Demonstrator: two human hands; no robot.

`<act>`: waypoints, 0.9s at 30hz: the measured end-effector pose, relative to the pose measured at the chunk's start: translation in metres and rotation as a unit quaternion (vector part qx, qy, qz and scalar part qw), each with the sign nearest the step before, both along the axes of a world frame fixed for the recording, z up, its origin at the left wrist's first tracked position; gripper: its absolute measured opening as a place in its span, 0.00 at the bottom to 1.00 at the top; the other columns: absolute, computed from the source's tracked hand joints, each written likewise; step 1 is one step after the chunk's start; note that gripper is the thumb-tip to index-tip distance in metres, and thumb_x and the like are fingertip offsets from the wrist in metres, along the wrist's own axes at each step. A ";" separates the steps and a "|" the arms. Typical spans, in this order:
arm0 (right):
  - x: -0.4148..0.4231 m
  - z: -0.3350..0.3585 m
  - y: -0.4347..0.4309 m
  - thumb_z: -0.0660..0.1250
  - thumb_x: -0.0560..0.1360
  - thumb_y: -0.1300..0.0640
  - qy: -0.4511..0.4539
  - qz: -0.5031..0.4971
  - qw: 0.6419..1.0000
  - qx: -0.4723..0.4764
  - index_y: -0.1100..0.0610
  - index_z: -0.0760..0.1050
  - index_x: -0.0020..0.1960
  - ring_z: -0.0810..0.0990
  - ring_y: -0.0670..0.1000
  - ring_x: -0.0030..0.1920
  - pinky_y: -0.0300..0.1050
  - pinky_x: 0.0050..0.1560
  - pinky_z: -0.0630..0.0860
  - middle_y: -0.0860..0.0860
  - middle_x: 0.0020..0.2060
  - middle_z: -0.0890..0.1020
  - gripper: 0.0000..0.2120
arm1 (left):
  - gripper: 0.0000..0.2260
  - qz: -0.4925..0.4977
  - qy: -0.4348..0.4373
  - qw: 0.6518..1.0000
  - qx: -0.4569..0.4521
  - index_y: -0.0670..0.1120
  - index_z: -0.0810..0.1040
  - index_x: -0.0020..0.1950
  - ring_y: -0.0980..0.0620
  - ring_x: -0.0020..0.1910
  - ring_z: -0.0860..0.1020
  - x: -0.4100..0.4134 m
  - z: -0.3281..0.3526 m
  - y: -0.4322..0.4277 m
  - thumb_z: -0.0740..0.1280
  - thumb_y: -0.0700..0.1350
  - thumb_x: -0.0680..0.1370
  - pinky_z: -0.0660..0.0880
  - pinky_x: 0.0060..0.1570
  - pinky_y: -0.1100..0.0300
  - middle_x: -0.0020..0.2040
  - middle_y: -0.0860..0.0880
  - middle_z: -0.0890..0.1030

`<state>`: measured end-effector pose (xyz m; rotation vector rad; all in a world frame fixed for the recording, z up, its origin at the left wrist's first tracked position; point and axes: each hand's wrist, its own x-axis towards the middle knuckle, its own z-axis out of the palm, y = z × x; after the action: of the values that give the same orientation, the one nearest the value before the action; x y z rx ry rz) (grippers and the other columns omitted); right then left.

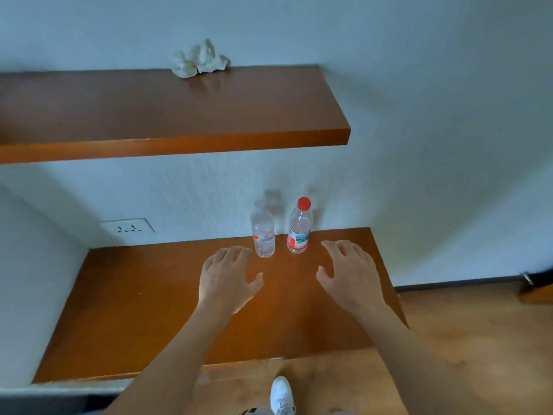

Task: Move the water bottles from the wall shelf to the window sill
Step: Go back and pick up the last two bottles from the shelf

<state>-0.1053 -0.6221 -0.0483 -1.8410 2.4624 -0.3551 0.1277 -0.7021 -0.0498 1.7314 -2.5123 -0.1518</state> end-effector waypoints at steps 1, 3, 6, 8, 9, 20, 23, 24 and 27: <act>-0.005 -0.002 -0.007 0.64 0.76 0.41 -0.007 0.002 1.000 0.003 0.48 0.68 0.72 0.75 0.54 0.68 0.53 0.69 0.72 0.50 0.67 0.77 0.26 | 0.29 0.014 0.005 1.000 0.004 0.56 0.66 0.73 0.51 0.73 0.67 0.000 -0.002 -0.006 0.60 0.68 0.76 0.63 0.73 0.49 0.73 0.54 0.70; -0.013 -0.008 -0.020 0.64 0.76 0.41 -0.022 -0.002 1.000 0.006 0.49 0.69 0.72 0.74 0.54 0.68 0.53 0.68 0.72 0.51 0.67 0.77 0.27 | 0.29 0.045 0.021 0.999 0.017 0.55 0.67 0.72 0.51 0.72 0.69 -0.001 -0.008 -0.018 0.61 0.68 0.75 0.66 0.71 0.49 0.71 0.54 0.73; -0.026 -0.018 -0.041 0.64 0.77 0.40 -0.062 -0.011 0.998 0.006 0.49 0.68 0.73 0.74 0.53 0.68 0.51 0.67 0.72 0.50 0.69 0.75 0.28 | 0.32 0.084 0.067 0.993 0.043 0.53 0.68 0.72 0.50 0.68 0.72 -0.004 -0.020 -0.038 0.64 0.68 0.73 0.72 0.66 0.48 0.68 0.51 0.76; -0.033 -0.025 -0.055 0.64 0.77 0.38 -0.103 -0.018 0.994 0.021 0.48 0.65 0.74 0.72 0.52 0.70 0.50 0.67 0.71 0.49 0.71 0.73 0.29 | 0.36 0.110 0.112 0.985 0.073 0.51 0.66 0.73 0.47 0.68 0.73 -0.008 -0.028 -0.053 0.67 0.68 0.71 0.74 0.65 0.46 0.69 0.49 0.75; -0.035 -0.029 -0.062 0.65 0.76 0.37 -0.129 -0.020 0.991 0.029 0.47 0.64 0.74 0.71 0.52 0.71 0.50 0.68 0.71 0.49 0.71 0.72 0.30 | 0.37 0.121 0.140 0.979 0.091 0.51 0.65 0.74 0.47 0.69 0.72 -0.009 -0.032 -0.059 0.69 0.67 0.70 0.74 0.65 0.45 0.70 0.48 0.74; -0.028 -0.069 -0.131 0.81 0.63 0.44 -0.385 -0.036 0.922 -0.013 0.48 0.67 0.69 0.75 0.48 0.62 0.47 0.64 0.75 0.47 0.61 0.77 0.39 | 0.43 0.208 0.398 0.875 0.178 0.54 0.63 0.73 0.56 0.64 0.71 -0.062 -0.079 -0.091 0.80 0.57 0.64 0.69 0.61 0.59 0.70 0.54 0.72; -0.024 -0.076 -0.145 0.82 0.60 0.46 -0.408 -0.044 0.912 -0.004 0.48 0.69 0.65 0.77 0.48 0.57 0.45 0.58 0.77 0.46 0.55 0.78 0.38 | 0.41 0.213 0.424 0.859 0.193 0.54 0.64 0.72 0.56 0.63 0.72 -0.073 -0.079 -0.095 0.81 0.55 0.64 0.72 0.59 0.59 0.65 0.55 0.73; -0.022 -0.077 -0.150 0.82 0.60 0.45 -0.415 -0.047 0.909 0.001 0.50 0.70 0.65 0.78 0.49 0.56 0.45 0.58 0.78 0.46 0.54 0.79 0.38 | 0.40 0.212 0.426 0.858 0.195 0.54 0.64 0.72 0.55 0.63 0.72 -0.076 -0.077 -0.096 0.81 0.54 0.65 0.72 0.59 0.59 0.63 0.57 0.72; -0.018 -0.084 -0.159 0.80 0.62 0.42 -0.430 -0.068 0.900 0.021 0.53 0.68 0.67 0.78 0.50 0.55 0.46 0.59 0.77 0.47 0.54 0.78 0.40 | 0.40 0.231 0.422 0.852 0.207 0.52 0.63 0.73 0.59 0.60 0.67 -0.081 -0.073 -0.101 0.80 0.51 0.67 0.67 0.55 0.63 0.59 0.61 0.66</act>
<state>-0.1232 -0.7808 -0.1322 -1.1083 1.9217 -0.8827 0.0462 -0.8030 -0.1225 1.7730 -1.4511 -1.1848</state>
